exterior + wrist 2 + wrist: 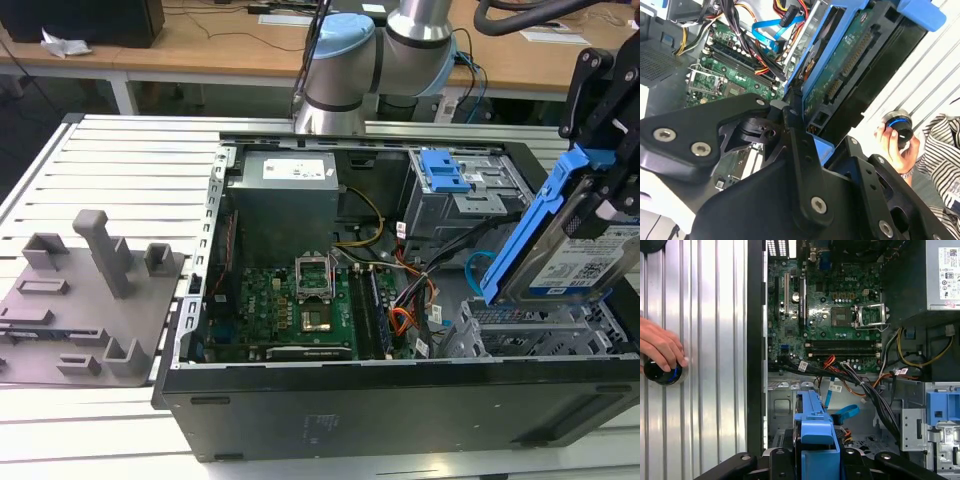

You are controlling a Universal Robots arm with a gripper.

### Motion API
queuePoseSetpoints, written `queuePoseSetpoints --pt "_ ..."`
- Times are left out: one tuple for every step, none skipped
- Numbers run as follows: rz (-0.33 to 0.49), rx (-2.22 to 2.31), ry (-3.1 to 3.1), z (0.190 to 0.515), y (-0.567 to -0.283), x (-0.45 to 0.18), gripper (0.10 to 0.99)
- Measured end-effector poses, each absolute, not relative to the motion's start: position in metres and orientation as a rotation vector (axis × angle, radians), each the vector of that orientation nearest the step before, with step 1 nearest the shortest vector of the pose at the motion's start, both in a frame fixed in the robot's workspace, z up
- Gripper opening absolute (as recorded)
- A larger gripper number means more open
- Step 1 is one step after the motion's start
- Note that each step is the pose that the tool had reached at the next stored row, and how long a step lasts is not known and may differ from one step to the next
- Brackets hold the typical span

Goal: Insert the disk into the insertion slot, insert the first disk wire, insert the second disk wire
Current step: 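Insert the disk into the insertion slot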

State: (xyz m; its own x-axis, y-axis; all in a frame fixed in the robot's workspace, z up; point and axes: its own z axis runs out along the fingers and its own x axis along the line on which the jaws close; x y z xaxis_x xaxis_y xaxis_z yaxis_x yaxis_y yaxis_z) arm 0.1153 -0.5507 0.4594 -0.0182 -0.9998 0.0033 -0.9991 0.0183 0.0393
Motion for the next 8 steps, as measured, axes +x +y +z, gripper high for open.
queuePoseSetpoints --pt "-0.04 2.18 -2.22 0.4594 -0.5507 0.1153 0.365" --pt "-0.04 2.18 -2.22 0.4591 -0.5507 0.1153 0.365" --pt "-0.04 2.18 -2.22 0.4586 -0.5506 0.1154 0.365" --pt "-0.04 2.18 -2.22 0.4584 -0.5506 0.1153 0.365" --pt "-0.04 2.18 -2.22 0.4577 -0.5506 0.1153 0.365" --pt "-0.04 2.18 -2.22 0.4569 -0.5507 0.1153 0.365" --pt "-0.04 2.18 -2.22 0.4565 -0.5507 0.1153 0.365" --pt "-0.04 2.18 -2.22 0.455 -0.5507 0.1153 0.365"
